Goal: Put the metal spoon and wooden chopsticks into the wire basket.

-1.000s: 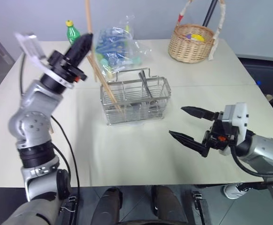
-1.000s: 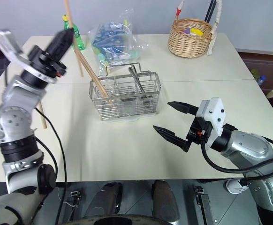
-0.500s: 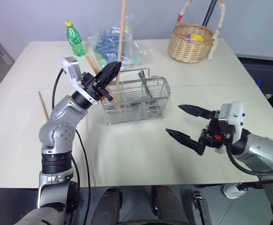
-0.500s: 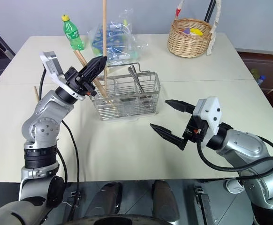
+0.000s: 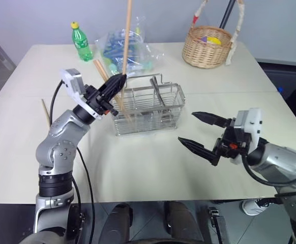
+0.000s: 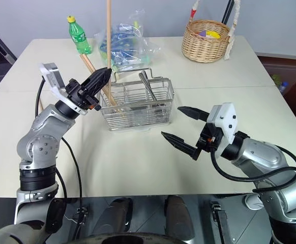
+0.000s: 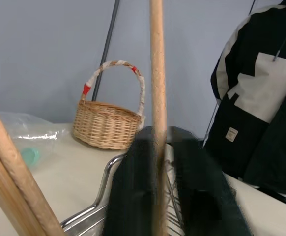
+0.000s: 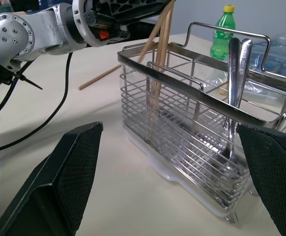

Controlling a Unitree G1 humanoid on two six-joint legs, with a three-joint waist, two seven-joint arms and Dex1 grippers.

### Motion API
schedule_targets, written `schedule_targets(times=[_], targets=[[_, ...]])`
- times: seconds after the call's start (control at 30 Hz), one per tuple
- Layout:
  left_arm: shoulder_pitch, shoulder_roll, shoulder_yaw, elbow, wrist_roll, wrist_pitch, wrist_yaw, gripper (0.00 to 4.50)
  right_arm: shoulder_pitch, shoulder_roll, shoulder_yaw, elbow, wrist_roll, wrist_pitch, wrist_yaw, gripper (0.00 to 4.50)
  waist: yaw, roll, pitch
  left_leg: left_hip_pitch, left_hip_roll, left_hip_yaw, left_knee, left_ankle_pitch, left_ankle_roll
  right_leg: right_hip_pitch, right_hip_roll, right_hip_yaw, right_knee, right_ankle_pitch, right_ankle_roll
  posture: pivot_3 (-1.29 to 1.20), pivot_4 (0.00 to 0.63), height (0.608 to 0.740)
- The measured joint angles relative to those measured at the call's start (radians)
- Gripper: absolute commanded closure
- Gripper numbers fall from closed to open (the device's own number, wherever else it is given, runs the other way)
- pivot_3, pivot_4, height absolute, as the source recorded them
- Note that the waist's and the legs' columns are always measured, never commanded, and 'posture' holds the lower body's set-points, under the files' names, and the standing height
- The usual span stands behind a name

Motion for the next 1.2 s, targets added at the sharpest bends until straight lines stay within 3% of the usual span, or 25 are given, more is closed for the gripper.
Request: schedule_targets(times=[0.13, 0.17, 0.43, 0.67, 1.0, 1.2], targets=[[0.008, 0.002, 0.001, -0.014, -0.003, 0.005, 0.006, 0.22, 0.0, 0.0, 0.0, 0.004, 0.0, 0.0, 0.006, 0.0, 0.0, 0.0, 0.0, 0.0, 0.0, 0.0, 0.0, 0.0, 0.0, 0.0, 0.0, 0.0, 0.0, 0.0, 0.0, 0.0, 0.15, 0.74], [0.009, 0.002, 0.002, -0.014, -0.004, 0.008, 0.007, 0.05, 0.0, 0.0, 0.0, 0.004, 0.0, 0.0, 0.007, 0.0, 0.0, 0.0, 0.0, 0.0, 0.0, 0.0, 0.0, 0.0, 0.0, 0.0, 0.0, 0.0, 0.0, 0.0, 0.0, 0.0, 0.15, 0.74], [-0.02, 0.011, 0.039, -0.033, -0.081, 0.038, 0.044, 0.05, -0.001, 0.0, 0.0, 0.013, 0.0, 0.0, 0.016, 0.0, 0.001, 0.0, 0.0, 0.0, 0.0, 0.0, 0.0, 0.0, 0.0, 0.0, 0.0, 0.0, 0.0, 0.0, 0.0, 0.0, 0.15, 0.74], [-0.313, 0.067, 0.219, 0.02, -0.211, 0.041, 0.301, 0.05, 0.023, -0.022, -0.003, 0.003, 0.005, 0.0, 0.064, 0.0, -0.002, 0.0, 0.0, 0.001, 0.0, 0.0, -0.001, 0.0, 0.0, 0.0, 0.0, 0.0, 0.0, 0.0, 0.0, 0.0, 0.15, 0.74], [-0.32, 0.309, 0.204, 0.334, 0.156, 0.144, 0.621, 0.05, -0.014, -0.051, 0.011, -0.025, 0.025, -0.001, 0.151, 0.0, -0.002, -0.001, 0.0, 0.0, 0.0, -0.001, 0.0, 0.0, 0.0, 0.0, 0.001, 0.0, 0.0, 0.0, 0.0, 0.0, 0.15, 0.74], [-0.206, 0.346, 0.184, 0.351, 0.288, 0.364, 0.741, 0.05, -0.044, -0.054, 0.022, -0.023, 0.036, -0.001, 0.181, 0.0, 0.0, -0.002, 0.001, 0.0, 0.0, -0.001, 0.0, 0.0, 0.0, -0.001, 0.001, 0.0, 0.001, 0.0, 0.0, 0.0, 0.15, 0.74]])
